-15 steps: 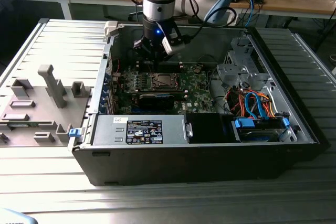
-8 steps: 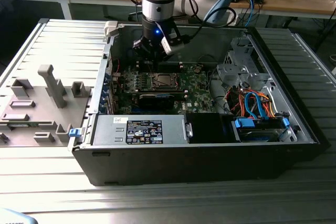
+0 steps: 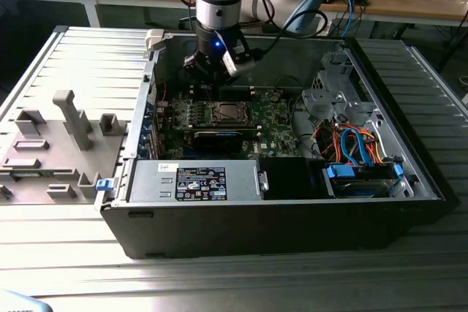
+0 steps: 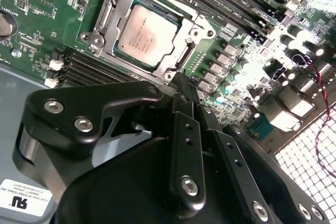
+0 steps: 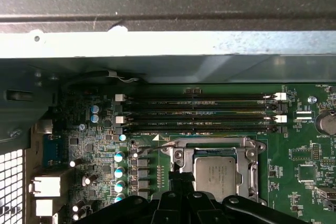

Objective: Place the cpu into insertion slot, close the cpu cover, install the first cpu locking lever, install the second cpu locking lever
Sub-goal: 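Install the first cpu locking lever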

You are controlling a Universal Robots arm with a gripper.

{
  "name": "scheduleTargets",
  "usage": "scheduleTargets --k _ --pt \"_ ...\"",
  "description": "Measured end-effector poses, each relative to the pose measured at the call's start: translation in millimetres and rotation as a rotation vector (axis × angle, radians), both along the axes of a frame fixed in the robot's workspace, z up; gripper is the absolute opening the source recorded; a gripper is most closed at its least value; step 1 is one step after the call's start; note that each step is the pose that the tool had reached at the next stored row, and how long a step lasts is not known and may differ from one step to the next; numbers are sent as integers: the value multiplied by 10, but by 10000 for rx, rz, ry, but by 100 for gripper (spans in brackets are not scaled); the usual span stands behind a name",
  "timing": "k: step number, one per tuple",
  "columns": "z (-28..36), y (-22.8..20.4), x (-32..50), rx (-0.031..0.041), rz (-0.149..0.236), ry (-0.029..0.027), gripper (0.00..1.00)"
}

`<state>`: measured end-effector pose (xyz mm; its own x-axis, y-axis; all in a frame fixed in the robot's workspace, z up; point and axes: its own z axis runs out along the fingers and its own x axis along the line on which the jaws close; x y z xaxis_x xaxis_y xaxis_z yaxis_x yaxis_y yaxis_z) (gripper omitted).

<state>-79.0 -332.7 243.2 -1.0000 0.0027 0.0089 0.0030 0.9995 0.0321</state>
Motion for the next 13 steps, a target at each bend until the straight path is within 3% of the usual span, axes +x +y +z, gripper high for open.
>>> scheduleTargets --k 13 --pt "0 0 -26 1 0 0 11"
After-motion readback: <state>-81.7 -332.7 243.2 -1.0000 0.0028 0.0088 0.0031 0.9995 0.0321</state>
